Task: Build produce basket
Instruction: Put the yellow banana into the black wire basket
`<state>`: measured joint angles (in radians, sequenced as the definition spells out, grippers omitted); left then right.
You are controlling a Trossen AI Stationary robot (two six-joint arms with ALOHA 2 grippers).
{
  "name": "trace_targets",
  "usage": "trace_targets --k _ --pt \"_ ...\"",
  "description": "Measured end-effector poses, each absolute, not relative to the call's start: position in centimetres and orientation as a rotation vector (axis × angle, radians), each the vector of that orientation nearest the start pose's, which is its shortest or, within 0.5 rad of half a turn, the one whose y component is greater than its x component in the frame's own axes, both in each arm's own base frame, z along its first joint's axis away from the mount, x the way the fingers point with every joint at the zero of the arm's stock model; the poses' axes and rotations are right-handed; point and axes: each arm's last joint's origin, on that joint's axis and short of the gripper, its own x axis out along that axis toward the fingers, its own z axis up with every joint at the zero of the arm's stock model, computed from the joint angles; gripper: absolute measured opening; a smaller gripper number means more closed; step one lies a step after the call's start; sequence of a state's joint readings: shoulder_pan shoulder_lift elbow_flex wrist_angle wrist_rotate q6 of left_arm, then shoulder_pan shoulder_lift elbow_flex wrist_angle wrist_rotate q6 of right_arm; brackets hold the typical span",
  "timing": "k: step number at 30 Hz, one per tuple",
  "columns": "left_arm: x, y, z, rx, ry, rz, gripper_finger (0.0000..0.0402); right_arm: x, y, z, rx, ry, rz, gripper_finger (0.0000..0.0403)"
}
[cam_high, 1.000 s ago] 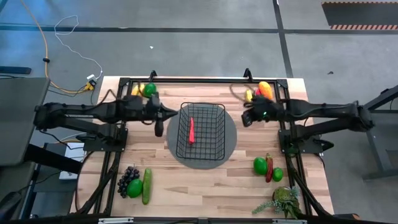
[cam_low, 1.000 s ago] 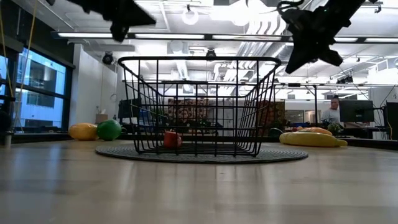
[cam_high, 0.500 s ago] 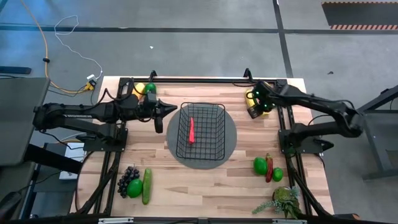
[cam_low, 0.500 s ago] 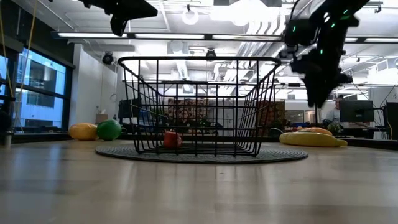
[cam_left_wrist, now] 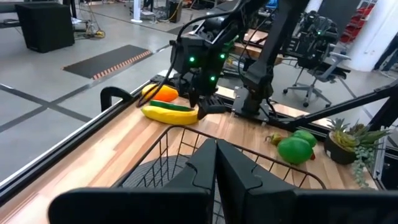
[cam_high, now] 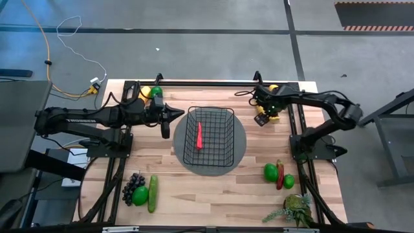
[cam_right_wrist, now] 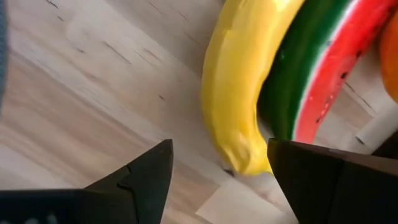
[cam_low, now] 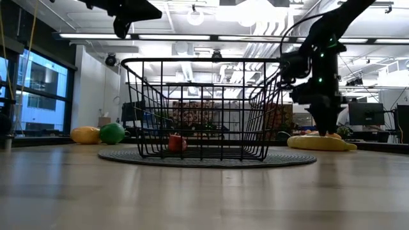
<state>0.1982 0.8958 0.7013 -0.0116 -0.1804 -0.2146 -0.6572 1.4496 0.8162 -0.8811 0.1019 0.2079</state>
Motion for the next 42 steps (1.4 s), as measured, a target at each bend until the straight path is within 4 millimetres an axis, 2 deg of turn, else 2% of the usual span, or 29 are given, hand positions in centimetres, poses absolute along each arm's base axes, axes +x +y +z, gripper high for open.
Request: trace_targets --k 6,25,42 --pt "19.6 4.5 30.0 -0.212 0.180 0.411 0.0000 18.3 -14.6 15.9 0.565 1.464 -0.777 0.0245" --pt "19.6 4.5 29.9 -0.203 0.188 0.414 0.0000 18.6 -15.0 14.2 0.575 1.533 -0.780 0.0241" --pt "19.6 4.5 29.9 -0.195 0.189 0.420 0.0000 18.5 -15.0 14.2 0.571 1.537 -0.794 0.0115"
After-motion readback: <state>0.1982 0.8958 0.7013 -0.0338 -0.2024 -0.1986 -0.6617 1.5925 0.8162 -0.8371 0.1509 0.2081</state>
